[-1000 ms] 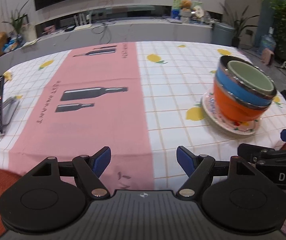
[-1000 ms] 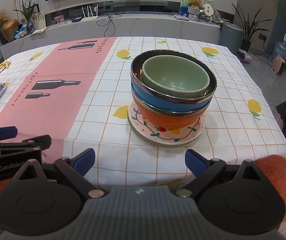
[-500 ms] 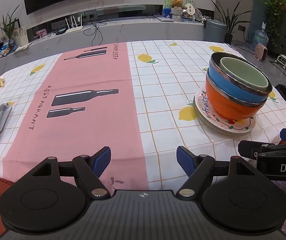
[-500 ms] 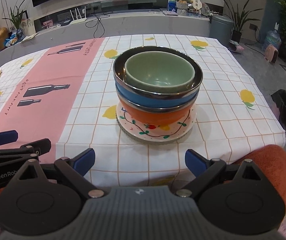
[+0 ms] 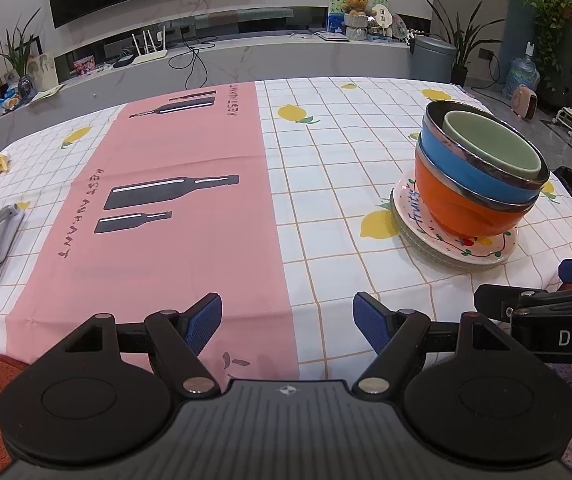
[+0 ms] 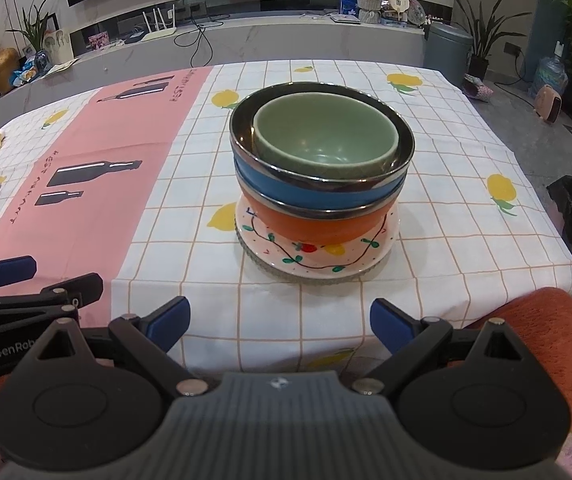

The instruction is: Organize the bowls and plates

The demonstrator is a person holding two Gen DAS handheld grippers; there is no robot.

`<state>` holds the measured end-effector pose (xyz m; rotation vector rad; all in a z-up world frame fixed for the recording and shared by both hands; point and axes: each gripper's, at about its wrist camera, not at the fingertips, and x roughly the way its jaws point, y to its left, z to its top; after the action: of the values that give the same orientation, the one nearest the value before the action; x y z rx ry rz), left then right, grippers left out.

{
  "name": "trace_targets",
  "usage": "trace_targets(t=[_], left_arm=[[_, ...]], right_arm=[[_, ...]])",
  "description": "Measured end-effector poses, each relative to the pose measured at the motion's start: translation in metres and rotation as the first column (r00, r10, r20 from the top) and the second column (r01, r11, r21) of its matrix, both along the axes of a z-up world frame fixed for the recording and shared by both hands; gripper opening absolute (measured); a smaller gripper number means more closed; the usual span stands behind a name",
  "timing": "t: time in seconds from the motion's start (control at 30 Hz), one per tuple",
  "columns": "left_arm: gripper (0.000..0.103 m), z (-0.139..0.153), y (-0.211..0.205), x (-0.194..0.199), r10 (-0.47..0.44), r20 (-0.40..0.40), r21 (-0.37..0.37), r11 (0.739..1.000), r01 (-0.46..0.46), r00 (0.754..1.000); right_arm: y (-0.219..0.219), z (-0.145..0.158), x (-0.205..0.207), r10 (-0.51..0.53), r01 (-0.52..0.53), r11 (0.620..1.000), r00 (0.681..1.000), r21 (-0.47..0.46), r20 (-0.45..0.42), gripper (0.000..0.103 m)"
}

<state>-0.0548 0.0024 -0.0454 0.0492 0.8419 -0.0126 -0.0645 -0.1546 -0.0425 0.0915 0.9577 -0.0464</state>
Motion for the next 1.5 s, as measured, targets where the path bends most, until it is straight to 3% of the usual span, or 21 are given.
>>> trace_targets(t=[1.5], left_arm=[[0.088,0.0001,0.0023,-0.0018,0.019,0.004,-0.013,1.0,-0.019,1.0]], right_arm=[[0.0025,-0.0067,0.0013,0.018,-0.018,1.0,0.999,0.005,-0.036,0.095]])
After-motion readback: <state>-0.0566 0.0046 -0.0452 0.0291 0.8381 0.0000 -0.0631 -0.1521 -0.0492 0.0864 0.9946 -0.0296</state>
